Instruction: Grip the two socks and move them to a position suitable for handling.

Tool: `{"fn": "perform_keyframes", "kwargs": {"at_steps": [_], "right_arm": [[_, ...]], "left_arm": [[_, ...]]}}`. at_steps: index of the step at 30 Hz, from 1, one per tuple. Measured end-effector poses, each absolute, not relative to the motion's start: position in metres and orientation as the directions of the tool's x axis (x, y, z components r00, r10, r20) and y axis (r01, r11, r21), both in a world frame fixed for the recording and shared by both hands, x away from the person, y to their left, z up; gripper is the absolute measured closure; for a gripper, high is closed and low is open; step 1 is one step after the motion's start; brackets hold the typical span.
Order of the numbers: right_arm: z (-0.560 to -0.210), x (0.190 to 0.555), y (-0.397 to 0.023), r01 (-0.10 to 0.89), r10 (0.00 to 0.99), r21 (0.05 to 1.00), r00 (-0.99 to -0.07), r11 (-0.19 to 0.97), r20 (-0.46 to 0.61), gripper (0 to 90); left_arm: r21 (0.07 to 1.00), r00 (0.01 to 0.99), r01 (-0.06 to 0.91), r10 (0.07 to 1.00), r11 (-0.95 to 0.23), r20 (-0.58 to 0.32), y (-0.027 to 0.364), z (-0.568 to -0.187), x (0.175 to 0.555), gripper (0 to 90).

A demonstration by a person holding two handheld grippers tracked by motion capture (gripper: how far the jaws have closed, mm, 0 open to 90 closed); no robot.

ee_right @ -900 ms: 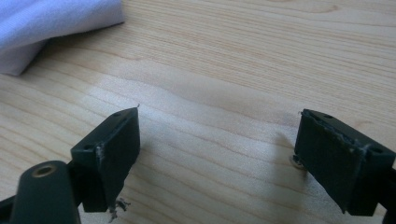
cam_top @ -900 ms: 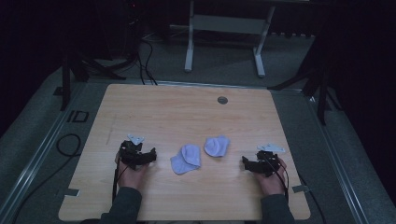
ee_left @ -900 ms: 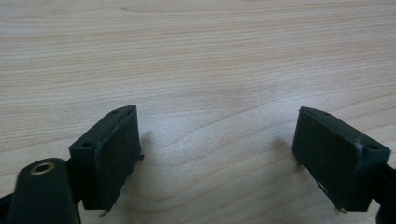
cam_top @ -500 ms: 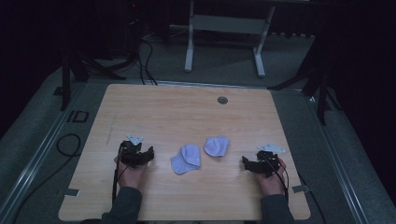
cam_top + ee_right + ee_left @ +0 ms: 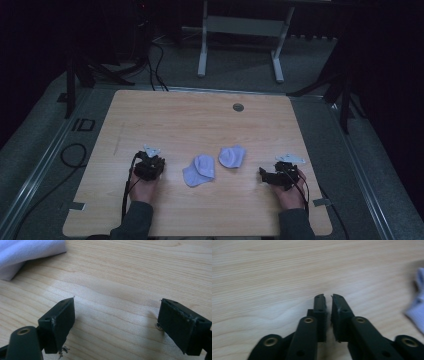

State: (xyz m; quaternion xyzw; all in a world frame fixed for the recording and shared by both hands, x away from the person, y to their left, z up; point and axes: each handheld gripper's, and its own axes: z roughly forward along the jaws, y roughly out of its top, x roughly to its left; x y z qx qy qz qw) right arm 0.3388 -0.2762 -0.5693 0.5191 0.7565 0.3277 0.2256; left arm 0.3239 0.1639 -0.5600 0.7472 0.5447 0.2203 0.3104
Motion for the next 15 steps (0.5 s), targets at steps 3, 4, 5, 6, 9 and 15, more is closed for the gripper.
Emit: {"fn": "perform_keyframes", "kwargs": {"at_steps": [3,4,5,6,9,15], "right_arm": [[-0.569,0.339,-0.276,0.638,0.933,0.73,-0.359,0.246,-0.001,14.0],[-0.569,0.339,-0.276,0.638,0.933,0.73,-0.359,0.246,-0.001,14.0],[-0.569,0.339,-0.276,0.638,0.933,0.73,-0.359,0.246,-0.001,14.0],[-0.569,0.339,-0.276,0.638,0.933,0.73,-0.359,0.246,-0.001,14.0],[-0.569,0.339,-0.276,0.638,0.933,0.73,-0.359,0.246,-0.001,14.0],[-0.569,0.339,-0.276,0.638,0.934,0.73,-0.358,0.245,-0.001,14.0]], "left_arm": [[0.707,0.346,0.667,0.938,-0.235,-0.014,0.157,-0.559,0.322,89.2],[0.707,0.355,0.666,0.935,-0.239,-0.018,0.156,-0.558,0.321,89.3],[0.707,0.366,0.664,0.931,-0.243,-0.024,0.154,-0.557,0.321,89.4],[0.708,0.374,0.662,0.927,-0.248,-0.026,0.154,-0.557,0.32,89.4],[0.718,0.405,0.647,0.914,-0.258,-0.036,0.148,-0.554,0.316,89.4],[0.727,0.447,0.629,0.893,-0.277,-0.046,0.138,-0.552,0.311,89.3]]}}
